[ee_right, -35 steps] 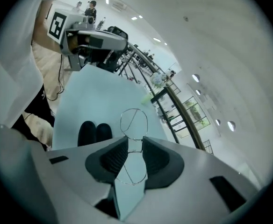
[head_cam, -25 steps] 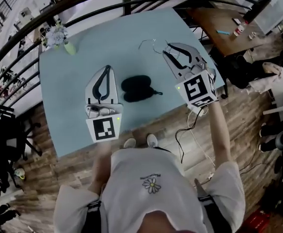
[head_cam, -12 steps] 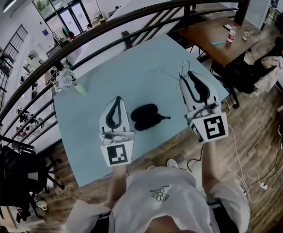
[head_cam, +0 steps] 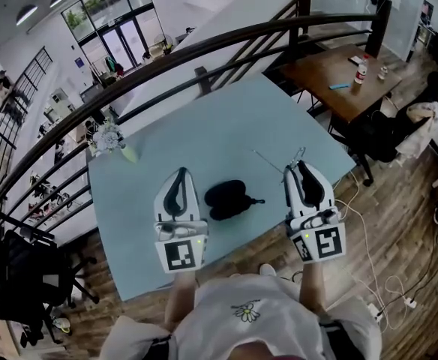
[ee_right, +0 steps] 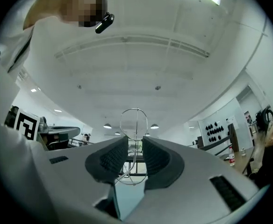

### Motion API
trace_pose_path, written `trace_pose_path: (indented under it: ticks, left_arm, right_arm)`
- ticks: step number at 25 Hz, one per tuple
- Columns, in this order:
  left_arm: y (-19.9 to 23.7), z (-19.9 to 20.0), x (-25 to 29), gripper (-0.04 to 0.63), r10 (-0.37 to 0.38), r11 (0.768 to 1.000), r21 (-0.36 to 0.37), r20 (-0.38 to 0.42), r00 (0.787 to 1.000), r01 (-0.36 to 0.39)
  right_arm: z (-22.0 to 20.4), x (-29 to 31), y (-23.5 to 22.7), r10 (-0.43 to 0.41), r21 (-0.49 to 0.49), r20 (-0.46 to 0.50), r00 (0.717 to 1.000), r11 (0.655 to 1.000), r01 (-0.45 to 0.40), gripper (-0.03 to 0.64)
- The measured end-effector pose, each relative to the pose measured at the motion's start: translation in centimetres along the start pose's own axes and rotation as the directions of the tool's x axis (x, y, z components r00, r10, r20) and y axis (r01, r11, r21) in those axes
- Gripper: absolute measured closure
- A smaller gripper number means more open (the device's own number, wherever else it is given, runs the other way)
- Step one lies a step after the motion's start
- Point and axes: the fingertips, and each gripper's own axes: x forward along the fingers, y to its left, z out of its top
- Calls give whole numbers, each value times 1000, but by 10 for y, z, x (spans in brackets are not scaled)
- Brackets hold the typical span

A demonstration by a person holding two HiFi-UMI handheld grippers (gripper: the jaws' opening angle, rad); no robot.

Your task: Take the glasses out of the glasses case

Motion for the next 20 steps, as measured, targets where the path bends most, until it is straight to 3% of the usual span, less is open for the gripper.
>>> trace_pose_path:
  ticks: [20]
  left_arm:
    - [-2, -7, -2, 578, 11, 1000, -9, -11, 1000, -11]
  right_arm:
    - [-2, -1, -5, -18, -21, -12, 1000, 1000, 18, 522]
